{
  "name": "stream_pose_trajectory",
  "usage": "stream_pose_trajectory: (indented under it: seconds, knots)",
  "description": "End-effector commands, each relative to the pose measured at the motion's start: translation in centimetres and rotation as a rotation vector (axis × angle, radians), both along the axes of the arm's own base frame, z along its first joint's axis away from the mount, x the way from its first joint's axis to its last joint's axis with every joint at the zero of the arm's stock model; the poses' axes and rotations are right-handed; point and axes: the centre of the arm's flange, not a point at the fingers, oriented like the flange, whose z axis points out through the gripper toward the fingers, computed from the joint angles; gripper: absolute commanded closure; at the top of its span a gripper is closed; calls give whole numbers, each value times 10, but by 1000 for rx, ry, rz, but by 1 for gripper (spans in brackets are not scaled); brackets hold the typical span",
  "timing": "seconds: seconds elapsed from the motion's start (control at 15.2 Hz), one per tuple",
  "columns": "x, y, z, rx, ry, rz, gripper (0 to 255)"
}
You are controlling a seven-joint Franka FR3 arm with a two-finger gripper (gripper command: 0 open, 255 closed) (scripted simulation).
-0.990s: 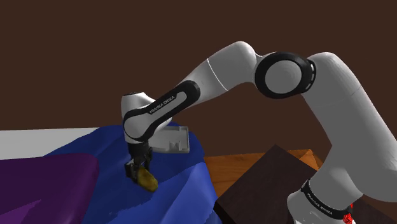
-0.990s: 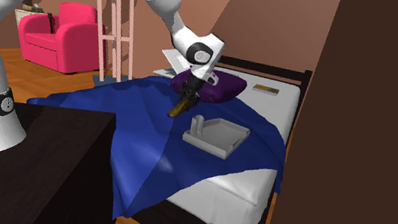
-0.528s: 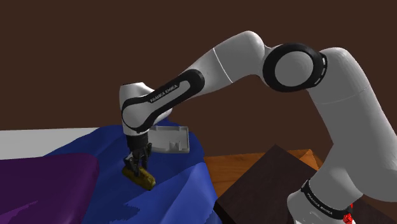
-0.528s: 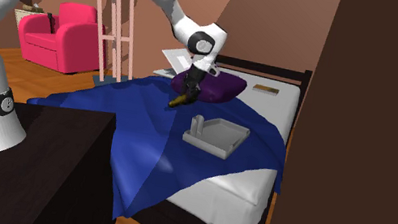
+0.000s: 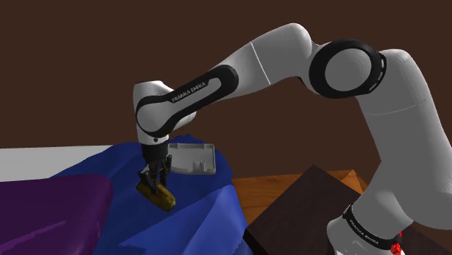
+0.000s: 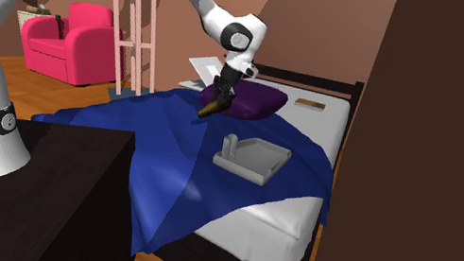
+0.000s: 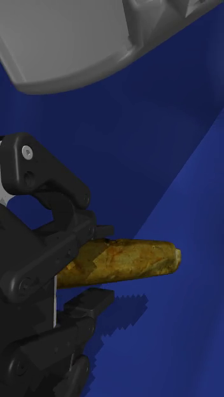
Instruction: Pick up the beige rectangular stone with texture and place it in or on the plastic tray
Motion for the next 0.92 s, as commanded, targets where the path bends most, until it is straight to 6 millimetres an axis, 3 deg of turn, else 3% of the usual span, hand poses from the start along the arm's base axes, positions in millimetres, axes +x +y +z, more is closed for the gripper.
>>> stream_pose_trajectory:
  seconds: [0.0, 0.46, 0.86]
  knots:
    - [1, 0, 11, 0, 0, 0, 255]
    - [1, 0, 44, 0, 0, 0, 255]
    - [46, -66, 47, 0, 0, 0, 255]
